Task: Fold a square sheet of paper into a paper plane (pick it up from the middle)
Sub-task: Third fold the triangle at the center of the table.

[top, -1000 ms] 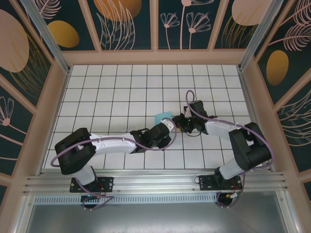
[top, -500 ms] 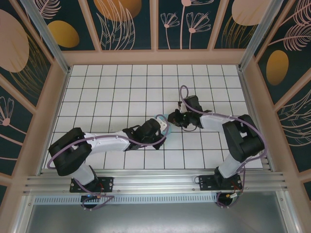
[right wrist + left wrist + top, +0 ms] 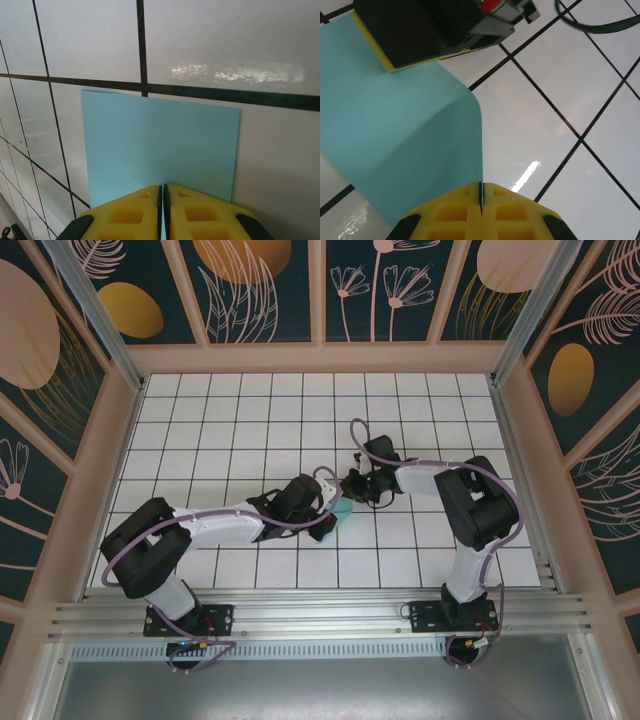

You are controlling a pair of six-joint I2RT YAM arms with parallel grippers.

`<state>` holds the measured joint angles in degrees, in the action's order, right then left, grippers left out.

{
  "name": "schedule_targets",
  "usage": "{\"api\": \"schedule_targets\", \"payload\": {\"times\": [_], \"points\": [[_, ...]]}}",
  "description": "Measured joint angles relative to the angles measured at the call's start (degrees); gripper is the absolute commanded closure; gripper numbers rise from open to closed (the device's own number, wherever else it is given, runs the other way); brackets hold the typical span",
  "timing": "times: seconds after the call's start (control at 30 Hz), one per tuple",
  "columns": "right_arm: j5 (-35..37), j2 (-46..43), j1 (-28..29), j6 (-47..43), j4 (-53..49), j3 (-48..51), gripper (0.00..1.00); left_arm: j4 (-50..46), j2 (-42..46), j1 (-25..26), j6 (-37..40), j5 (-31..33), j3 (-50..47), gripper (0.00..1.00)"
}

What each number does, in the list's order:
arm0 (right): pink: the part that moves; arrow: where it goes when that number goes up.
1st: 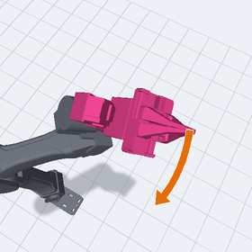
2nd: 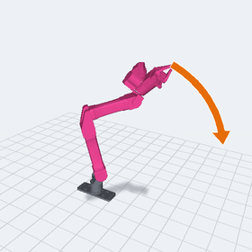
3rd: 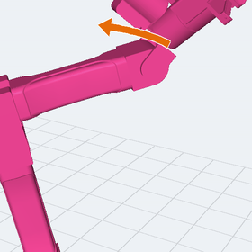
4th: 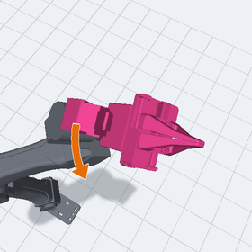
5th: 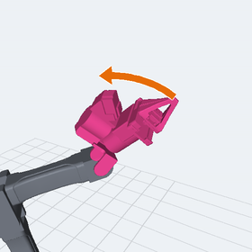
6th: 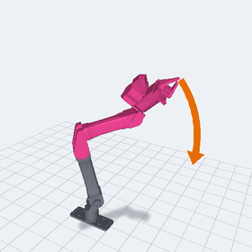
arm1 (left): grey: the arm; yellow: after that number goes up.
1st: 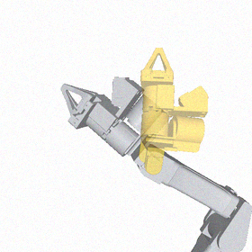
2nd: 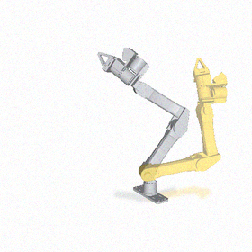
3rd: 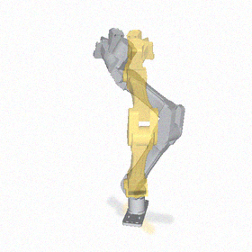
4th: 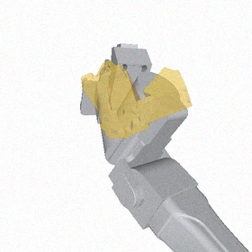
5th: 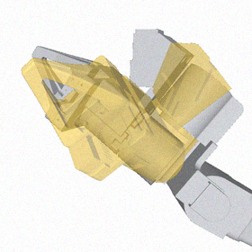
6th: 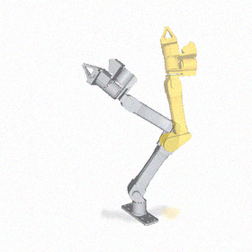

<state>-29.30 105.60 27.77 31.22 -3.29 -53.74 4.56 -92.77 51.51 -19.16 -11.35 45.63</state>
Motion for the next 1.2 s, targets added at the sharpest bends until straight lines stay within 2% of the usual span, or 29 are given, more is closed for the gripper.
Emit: {"api": "schedule_targets", "payload": {"times": [0.33,1.2], "points": [[1.03,0.04,0.48,-0.94,-0.44,-0.31,0.84,0.0,-1.16,-2.86,-0.02,-0.68,-0.11,0.96],[2.29,0.04,1.4,-0.9,-0.39,-0.55,0.83,1.25,-2.78,-3.04,-2.08,2.89,-1.97,0.91]]}}
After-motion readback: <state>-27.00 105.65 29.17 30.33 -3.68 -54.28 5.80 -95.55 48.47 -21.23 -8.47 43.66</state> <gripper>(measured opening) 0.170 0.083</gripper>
